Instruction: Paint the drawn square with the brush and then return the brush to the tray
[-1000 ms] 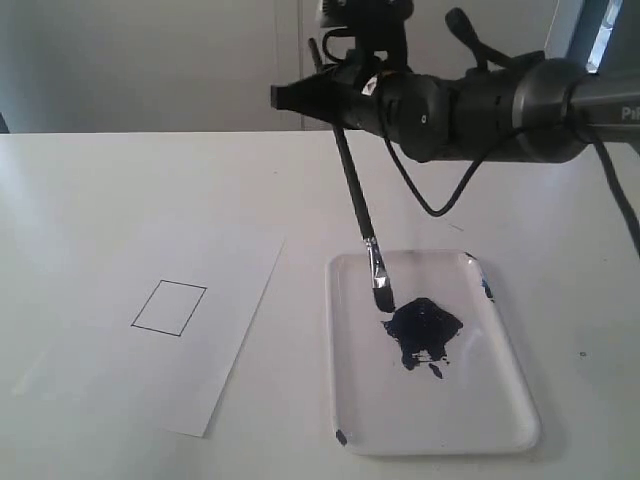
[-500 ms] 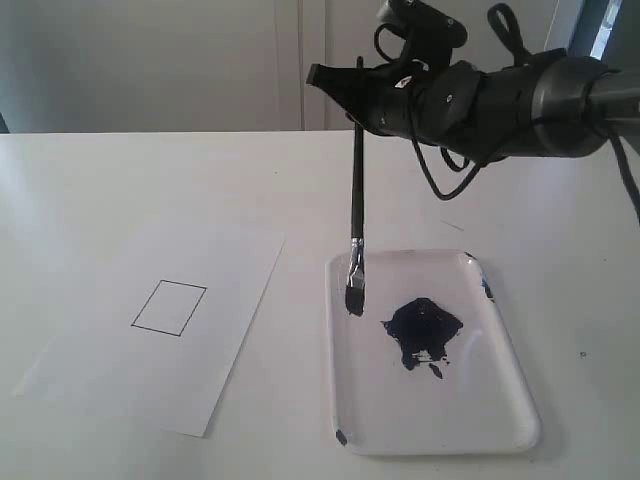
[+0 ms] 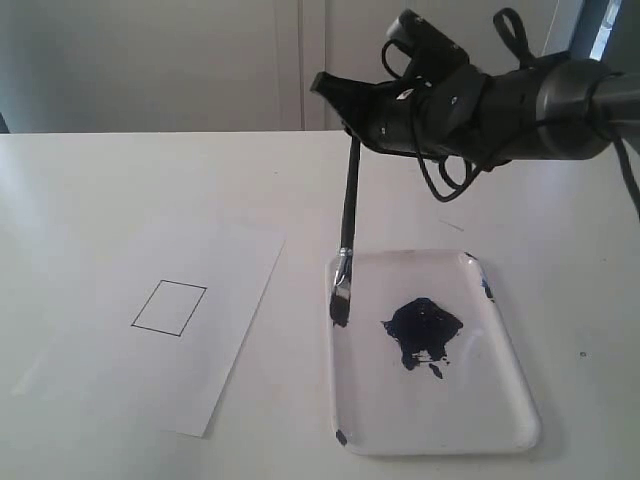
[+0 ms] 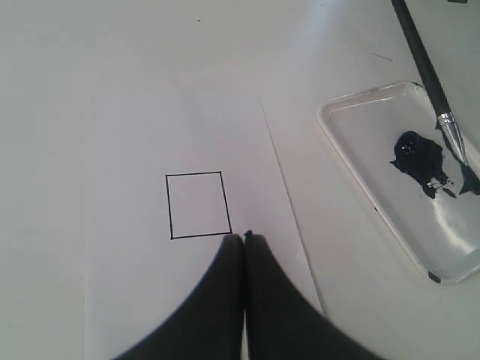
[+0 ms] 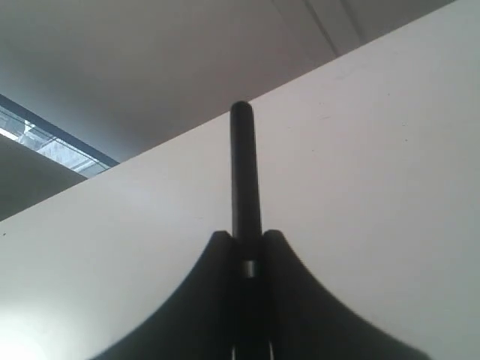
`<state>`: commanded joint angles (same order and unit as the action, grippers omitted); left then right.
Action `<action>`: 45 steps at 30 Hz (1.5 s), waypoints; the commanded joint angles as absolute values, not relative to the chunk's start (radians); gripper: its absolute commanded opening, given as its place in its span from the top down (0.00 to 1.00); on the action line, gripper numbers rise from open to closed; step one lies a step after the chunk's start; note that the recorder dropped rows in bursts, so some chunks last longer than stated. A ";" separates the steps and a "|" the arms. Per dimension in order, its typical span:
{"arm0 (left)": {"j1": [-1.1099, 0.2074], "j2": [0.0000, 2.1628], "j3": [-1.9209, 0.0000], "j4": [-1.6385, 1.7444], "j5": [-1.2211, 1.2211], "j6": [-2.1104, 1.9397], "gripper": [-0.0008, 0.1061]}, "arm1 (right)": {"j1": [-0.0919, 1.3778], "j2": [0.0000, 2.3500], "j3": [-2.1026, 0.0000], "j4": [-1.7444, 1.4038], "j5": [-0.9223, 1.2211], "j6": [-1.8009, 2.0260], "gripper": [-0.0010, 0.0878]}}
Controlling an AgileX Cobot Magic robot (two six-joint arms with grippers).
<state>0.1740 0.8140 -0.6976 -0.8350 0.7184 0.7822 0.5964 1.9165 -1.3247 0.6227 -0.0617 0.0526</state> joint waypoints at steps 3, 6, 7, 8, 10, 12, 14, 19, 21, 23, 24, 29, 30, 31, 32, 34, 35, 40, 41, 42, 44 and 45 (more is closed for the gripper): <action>0.174 0.814 -0.698 -0.835 0.726 0.782 0.99 | 0.608 1.914 -1.325 0.609 -0.060 0.053 0.99; 0.174 0.814 -0.687 -0.835 0.723 0.789 0.99 | 0.607 1.913 -1.325 0.609 -0.070 0.053 0.99; 0.174 0.814 -0.685 -0.833 0.723 0.789 0.99 | 0.603 1.910 -1.325 0.609 -0.079 0.053 0.99; 0.174 0.814 -0.682 -0.833 0.723 0.789 0.99 | 0.597 1.909 -1.325 0.608 -0.085 0.040 0.99; 0.174 0.814 -0.678 -0.833 0.723 0.789 0.99 | 0.591 1.902 -1.325 0.608 -0.084 0.008 0.99; 0.174 0.814 -0.678 -0.833 0.723 0.789 0.99 | 0.587 1.897 -1.325 0.585 -0.067 -0.032 0.99; 0.174 0.814 -0.678 -0.833 0.723 0.789 0.99 | 0.587 1.885 -1.325 0.533 -0.039 -0.122 0.99; 0.174 0.814 -0.677 -0.836 0.723 0.793 0.99 | 0.578 1.859 -1.325 0.529 0.011 -0.181 0.99; 0.174 0.816 -0.677 -0.836 0.723 0.793 0.99 | 0.576 1.851 -1.325 0.520 0.009 -0.182 0.99; 0.174 0.818 -0.677 -0.836 0.723 0.793 0.99 | 0.568 1.846 -1.325 0.516 0.023 -0.184 0.99; 0.174 0.818 -0.677 -0.836 0.725 0.793 0.99 | 0.563 1.844 -1.325 0.503 0.039 -0.192 0.99; 0.174 0.819 -0.677 -0.836 0.731 0.793 0.99 | 0.547 1.842 -1.325 0.495 0.112 -0.188 0.99; 0.174 0.819 -0.677 -0.836 0.731 0.793 0.99 | 0.545 1.840 -1.325 0.495 0.114 -0.180 0.99; 0.174 0.819 -0.677 -0.836 0.733 0.793 0.99 | 0.541 1.840 -1.323 0.495 0.115 -0.173 0.99; 0.174 0.819 -0.677 -0.836 0.733 0.794 0.99 | 0.538 1.840 -1.323 0.495 0.107 -0.153 0.99; 0.174 0.819 -0.677 -0.836 0.733 0.803 0.99 | 0.538 1.840 -1.323 0.497 0.101 -0.158 0.99; 0.174 0.819 -0.677 -0.836 0.733 0.803 0.99 | 0.537 1.840 -1.323 0.497 0.099 -0.162 0.99; 0.174 0.819 -0.677 -0.836 0.733 0.803 0.99 | 0.537 1.840 -1.323 0.497 0.107 -0.162 0.99; 0.174 0.819 -0.677 -0.836 0.733 0.803 0.99 | 0.537 1.840 -1.323 0.499 0.107 -0.158 0.99; 0.174 0.819 -0.677 -0.839 0.733 0.803 0.99 | 0.537 1.840 -1.323 0.499 0.105 -0.153 0.99; 0.174 0.819 -0.677 -0.843 0.729 0.803 0.99 | 0.537 1.840 -1.323 0.518 0.105 -0.153 0.99; 0.174 0.819 -0.677 -0.845 0.726 0.803 0.99 | 0.539 1.840 -1.323 0.536 0.103 -0.153 0.99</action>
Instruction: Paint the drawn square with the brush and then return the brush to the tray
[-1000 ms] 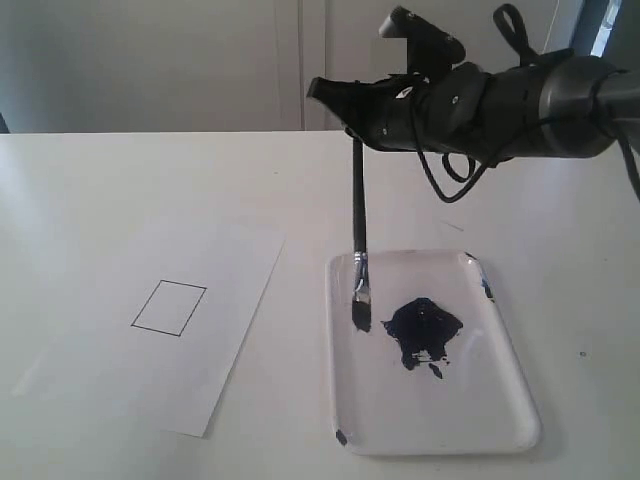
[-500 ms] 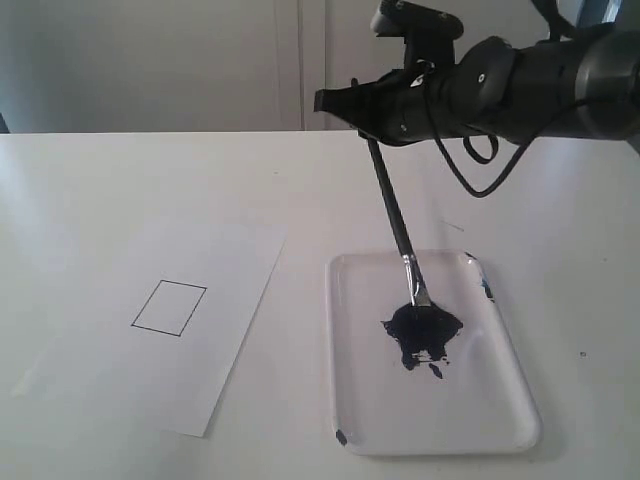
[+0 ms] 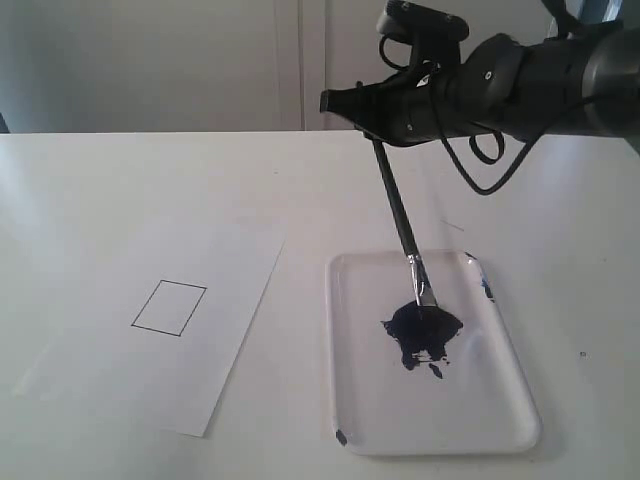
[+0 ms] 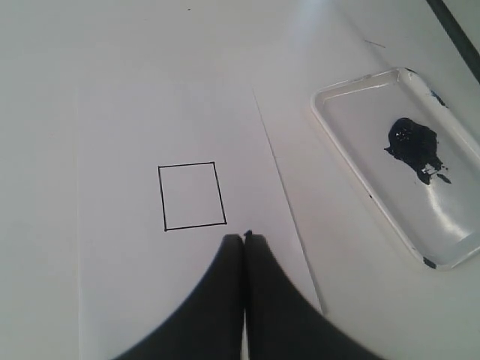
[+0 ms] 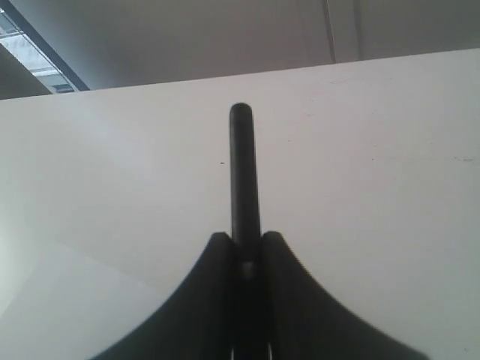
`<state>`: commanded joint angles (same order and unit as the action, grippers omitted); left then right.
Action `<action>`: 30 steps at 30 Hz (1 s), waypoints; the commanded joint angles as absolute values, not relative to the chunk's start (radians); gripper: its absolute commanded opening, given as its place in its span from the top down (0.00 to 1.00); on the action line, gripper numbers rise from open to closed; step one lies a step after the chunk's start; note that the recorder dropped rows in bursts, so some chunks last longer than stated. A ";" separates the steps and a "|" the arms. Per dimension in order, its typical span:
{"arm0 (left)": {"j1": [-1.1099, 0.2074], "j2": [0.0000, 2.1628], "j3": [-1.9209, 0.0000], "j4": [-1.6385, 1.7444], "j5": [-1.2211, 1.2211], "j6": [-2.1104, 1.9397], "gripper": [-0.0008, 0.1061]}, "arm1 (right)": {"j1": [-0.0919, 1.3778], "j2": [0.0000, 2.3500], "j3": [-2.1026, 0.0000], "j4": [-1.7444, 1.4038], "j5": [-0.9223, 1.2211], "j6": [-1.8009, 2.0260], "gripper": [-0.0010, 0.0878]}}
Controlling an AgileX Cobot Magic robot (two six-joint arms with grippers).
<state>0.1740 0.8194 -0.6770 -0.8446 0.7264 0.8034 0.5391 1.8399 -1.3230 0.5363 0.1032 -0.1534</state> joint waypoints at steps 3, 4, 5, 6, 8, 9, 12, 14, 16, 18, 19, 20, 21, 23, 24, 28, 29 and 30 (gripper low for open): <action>0.174 0.826 -0.677 -0.847 0.706 0.803 0.99 | 0.565 1.840 -1.325 0.570 0.081 -0.163 0.99; 0.174 0.830 -0.677 -0.847 0.704 0.803 0.99 | 0.578 1.840 -1.328 0.568 0.074 -0.185 0.99; 0.174 0.835 -0.677 -0.847 0.704 0.803 0.99 | 0.591 1.840 -1.337 0.568 0.071 -0.213 0.99; 0.174 0.837 -0.677 -0.847 0.704 0.803 0.99 | 0.601 1.842 -1.345 0.568 0.073 -0.241 0.99; 0.174 0.845 -0.677 -0.851 0.708 0.803 0.99 | 0.624 1.853 -1.371 0.568 0.073 -0.274 0.99; 0.174 0.849 -0.677 -0.851 0.708 0.803 0.99 | 0.631 1.860 -1.388 0.568 0.081 -0.274 0.99; 0.174 0.850 -0.677 -0.851 0.708 0.806 0.99 | 0.641 1.885 -1.442 0.568 0.121 -0.290 0.99; 0.174 0.850 -0.677 -0.851 0.708 0.809 0.99 | 0.643 1.901 -1.468 0.568 0.154 -0.300 0.99; 0.174 0.850 -0.677 -0.851 0.710 0.809 0.99 | 0.641 1.907 -1.476 0.568 0.162 -0.303 0.99; 0.174 0.850 -0.677 -0.851 0.712 0.809 0.99 | 0.629 1.907 -1.476 0.570 0.167 -0.280 0.99; 0.174 0.850 -0.677 -0.851 0.714 0.809 0.99 | 0.619 1.907 -1.476 0.572 0.174 -0.242 0.99; 0.174 0.850 -0.677 -0.851 0.714 0.809 0.99 | 0.606 1.907 -1.476 0.572 0.186 -0.192 0.99; 0.174 0.850 -0.677 -0.851 0.716 0.809 0.99 | 0.591 1.907 -1.476 0.569 0.197 -0.159 0.99; 0.174 0.850 -0.677 -0.851 0.720 0.811 0.99 | 0.566 1.908 -1.476 0.549 0.219 -0.154 0.99; 0.174 0.850 -0.677 -0.851 0.725 0.811 0.99 | 0.553 1.908 -1.474 0.520 0.224 -0.160 0.99; 0.174 0.850 -0.677 -0.851 0.732 0.811 0.99 | 0.476 1.920 -1.452 0.447 0.228 -0.179 0.99; 0.174 0.850 -0.677 -0.853 0.732 0.811 0.99 | 0.469 1.942 -1.452 0.461 0.230 -0.176 0.99; 0.174 0.850 -0.677 -0.856 0.732 0.811 0.99 | 0.469 1.957 -1.452 0.472 0.230 -0.173 0.99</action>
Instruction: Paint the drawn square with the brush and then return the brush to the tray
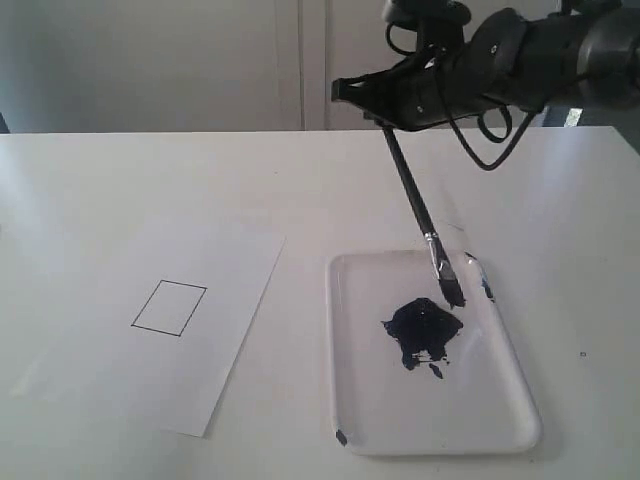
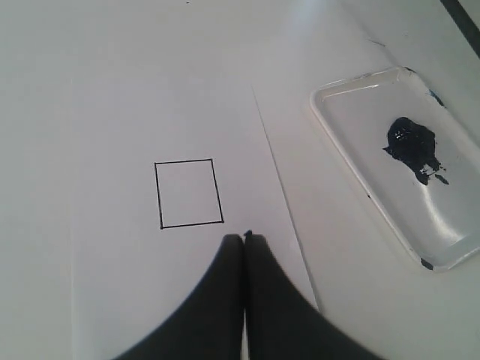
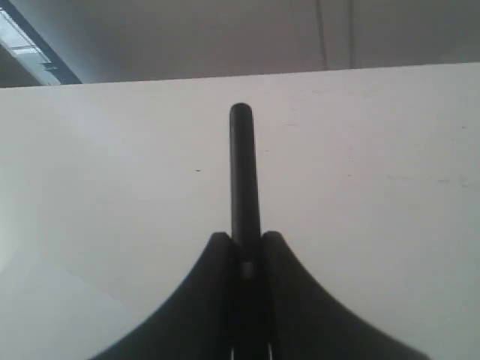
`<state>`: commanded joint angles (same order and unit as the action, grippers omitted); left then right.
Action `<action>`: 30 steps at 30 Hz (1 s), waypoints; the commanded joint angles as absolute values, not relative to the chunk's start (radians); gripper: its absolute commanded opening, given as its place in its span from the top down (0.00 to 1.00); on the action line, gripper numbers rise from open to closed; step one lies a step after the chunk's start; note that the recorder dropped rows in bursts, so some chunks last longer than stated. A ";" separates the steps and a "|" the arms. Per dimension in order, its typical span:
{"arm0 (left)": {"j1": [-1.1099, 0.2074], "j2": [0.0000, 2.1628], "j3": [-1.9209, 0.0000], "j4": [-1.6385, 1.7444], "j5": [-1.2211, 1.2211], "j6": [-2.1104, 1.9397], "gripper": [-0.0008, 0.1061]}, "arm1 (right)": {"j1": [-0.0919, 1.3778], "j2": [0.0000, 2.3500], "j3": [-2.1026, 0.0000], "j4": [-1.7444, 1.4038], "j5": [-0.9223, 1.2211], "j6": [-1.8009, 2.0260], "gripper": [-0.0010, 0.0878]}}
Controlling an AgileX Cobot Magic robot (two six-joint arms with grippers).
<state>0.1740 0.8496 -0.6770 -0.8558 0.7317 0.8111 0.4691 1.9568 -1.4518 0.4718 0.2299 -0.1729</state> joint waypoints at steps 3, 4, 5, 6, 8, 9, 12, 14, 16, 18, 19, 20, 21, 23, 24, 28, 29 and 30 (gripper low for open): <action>0.174 0.850 -0.677 -0.856 0.737 0.811 0.99 | 0.469 2.051 -1.454 0.531 0.190 -0.171 0.99; 0.174 0.850 -0.677 -0.856 0.740 0.811 0.99 | 0.469 2.068 -1.454 0.531 0.180 -0.171 0.99; 0.174 0.850 -0.677 -0.862 0.749 0.811 0.99 | 0.469 2.087 -1.458 0.531 0.180 -0.172 0.99; 0.174 0.850 -0.677 -0.865 0.753 0.811 0.99 | 0.469 2.111 -1.469 0.524 0.185 -0.179 0.99; 0.174 0.850 -0.677 -0.867 0.755 0.811 0.99 | 0.468 2.137 -1.495 0.518 0.185 -0.179 0.99; 0.174 0.850 -0.677 -0.867 0.755 0.811 0.99 | 0.468 2.145 -1.508 0.511 0.183 -0.179 0.99; 0.174 0.850 -0.677 -0.867 0.768 0.811 0.99 | 0.468 2.187 -1.561 0.483 0.174 -0.179 0.99; 0.174 0.850 -0.677 -0.867 0.768 0.813 0.99 | 0.468 2.212 -1.577 0.470 0.133 -0.179 0.99; 0.174 0.850 -0.677 -0.867 0.768 0.815 0.99 | 0.468 2.230 -1.585 0.470 0.109 -0.179 0.99; 0.174 0.850 -0.677 -0.870 0.770 0.815 0.99 | 0.468 2.247 -1.594 0.470 0.098 -0.179 0.99; 0.174 0.850 -0.677 -0.877 0.772 0.822 0.99 | 0.468 2.265 -1.603 0.470 0.098 -0.179 0.99; 0.174 0.850 -0.677 -0.879 0.772 0.827 0.99 | 0.468 2.272 -1.605 0.470 0.093 -0.179 0.99; 0.174 0.850 -0.677 -0.886 0.778 0.831 0.99 | 0.468 2.278 -1.605 0.470 0.073 -0.184 0.99; 0.174 0.850 -0.677 -0.886 0.778 0.831 0.99 | 0.468 2.281 -1.605 0.470 0.048 -0.213 0.99; 0.174 0.850 -0.677 -0.887 0.780 0.831 0.99 | 0.468 2.282 -1.605 0.470 0.042 -0.224 0.99; 0.174 0.850 -0.677 -0.890 0.780 0.833 0.99 | 0.468 2.283 -1.605 0.470 0.037 -0.234 0.99; 0.174 0.850 -0.677 -0.890 0.780 0.833 0.99 | 0.468 2.283 -1.605 0.470 0.037 -0.234 0.99; 0.174 0.850 -0.677 -0.890 0.780 0.833 0.99 | 0.468 2.283 -1.605 0.470 0.037 -0.234 0.99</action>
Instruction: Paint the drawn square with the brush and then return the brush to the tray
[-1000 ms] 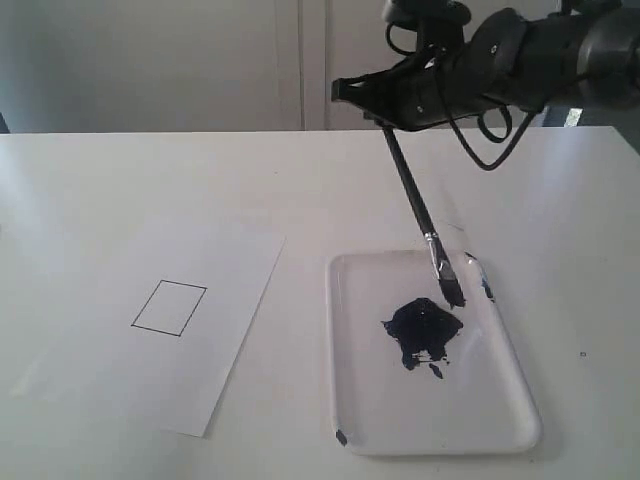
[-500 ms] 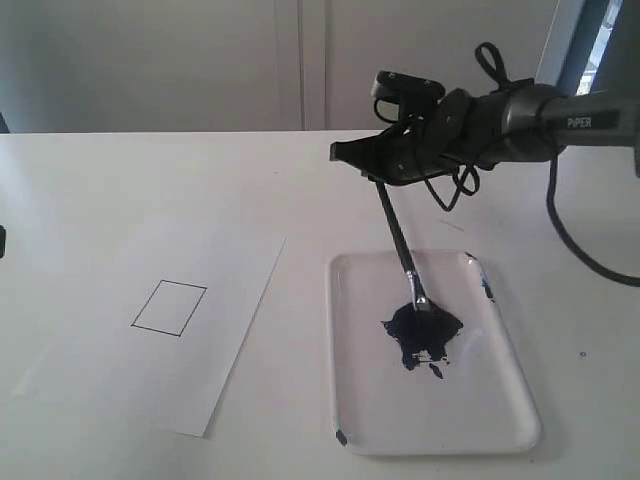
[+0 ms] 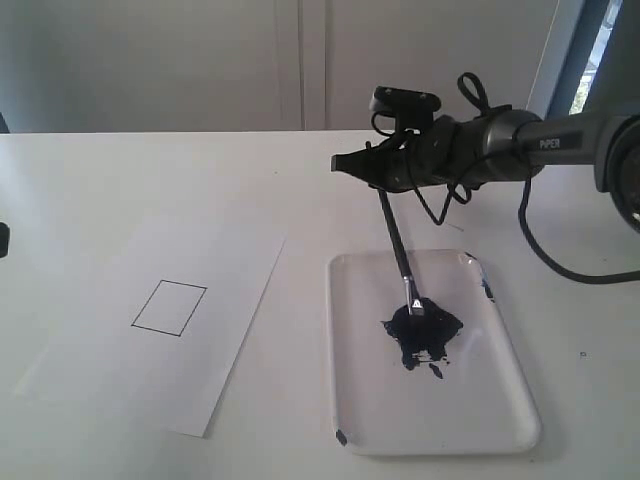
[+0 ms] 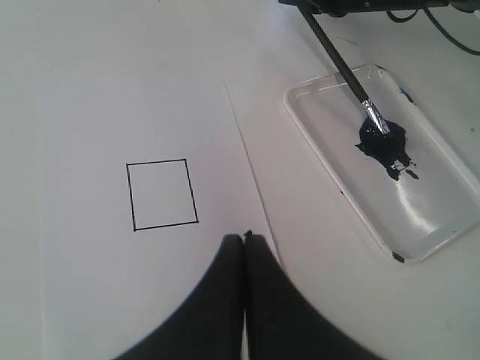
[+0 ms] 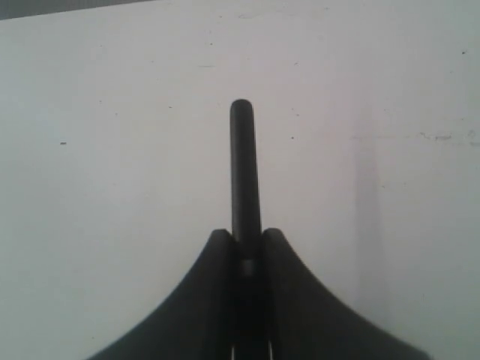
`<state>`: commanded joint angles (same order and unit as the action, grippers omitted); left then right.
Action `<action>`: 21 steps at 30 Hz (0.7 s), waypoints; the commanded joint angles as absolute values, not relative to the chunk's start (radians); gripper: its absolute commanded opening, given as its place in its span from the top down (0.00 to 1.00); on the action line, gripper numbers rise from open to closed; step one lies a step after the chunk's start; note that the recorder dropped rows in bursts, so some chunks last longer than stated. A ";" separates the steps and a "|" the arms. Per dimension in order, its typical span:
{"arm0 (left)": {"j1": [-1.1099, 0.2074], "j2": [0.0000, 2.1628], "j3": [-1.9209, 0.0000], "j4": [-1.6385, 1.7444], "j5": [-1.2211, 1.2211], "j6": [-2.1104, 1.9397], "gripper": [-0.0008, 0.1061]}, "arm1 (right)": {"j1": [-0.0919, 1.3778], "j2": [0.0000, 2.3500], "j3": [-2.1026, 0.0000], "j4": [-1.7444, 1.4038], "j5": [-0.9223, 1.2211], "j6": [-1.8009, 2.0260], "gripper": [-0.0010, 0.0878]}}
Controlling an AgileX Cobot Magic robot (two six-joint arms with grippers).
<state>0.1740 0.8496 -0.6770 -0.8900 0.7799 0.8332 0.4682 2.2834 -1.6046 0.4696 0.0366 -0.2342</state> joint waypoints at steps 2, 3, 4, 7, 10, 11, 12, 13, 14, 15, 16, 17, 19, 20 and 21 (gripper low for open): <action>0.174 0.850 -0.677 -0.890 0.782 0.833 0.99 | 0.468 2.283 -1.605 0.470 0.037 -0.234 0.99; 0.174 0.850 -0.677 -0.890 0.782 0.833 0.99 | 0.468 2.283 -1.605 0.470 0.037 -0.234 0.99; 0.174 0.850 -0.677 -0.890 0.784 0.833 0.99 | 0.468 2.283 -1.605 0.470 0.037 -0.234 0.99; 0.174 0.850 -0.677 -0.890 0.785 0.835 0.99 | 0.468 2.283 -1.605 0.470 0.037 -0.236 0.99; 0.174 0.850 -0.677 -0.890 0.785 0.837 0.99 | 0.468 2.283 -1.605 0.475 0.041 -0.199 0.99; 0.174 0.850 -0.677 -0.890 0.785 0.837 0.99 | 0.468 2.286 -1.605 0.475 0.041 -0.173 0.99; 0.174 0.850 -0.677 -0.890 0.785 0.837 0.99 | 0.468 2.287 -1.605 0.475 0.041 -0.154 0.99; 0.174 0.850 -0.677 -0.890 0.785 0.837 0.99 | 0.468 2.291 -1.605 0.475 0.035 -0.131 0.99; 0.174 0.850 -0.677 -0.890 0.788 0.837 0.99 | 0.468 2.291 -1.605 0.475 0.030 -0.119 0.99; 0.174 0.850 -0.677 -0.890 0.790 0.837 0.99 | 0.468 2.294 -1.605 0.475 0.030 -0.119 0.99; 0.174 0.850 -0.677 -0.890 0.794 0.837 0.99 | 0.468 2.294 -1.605 0.475 0.030 -0.119 0.99; 0.174 0.850 -0.677 -0.890 0.794 0.837 0.99 | 0.468 2.296 -1.605 0.475 0.032 -0.119 0.99; 0.174 0.850 -0.677 -0.890 0.794 0.837 0.99 | 0.468 2.296 -1.605 0.473 0.038 -0.119 0.99; 0.174 0.850 -0.677 -0.890 0.794 0.837 0.99 | 0.468 2.296 -1.605 0.473 0.038 -0.119 0.99; 0.174 0.850 -0.677 -0.890 0.794 0.837 0.99 | 0.468 2.296 -1.605 0.473 0.038 -0.119 0.99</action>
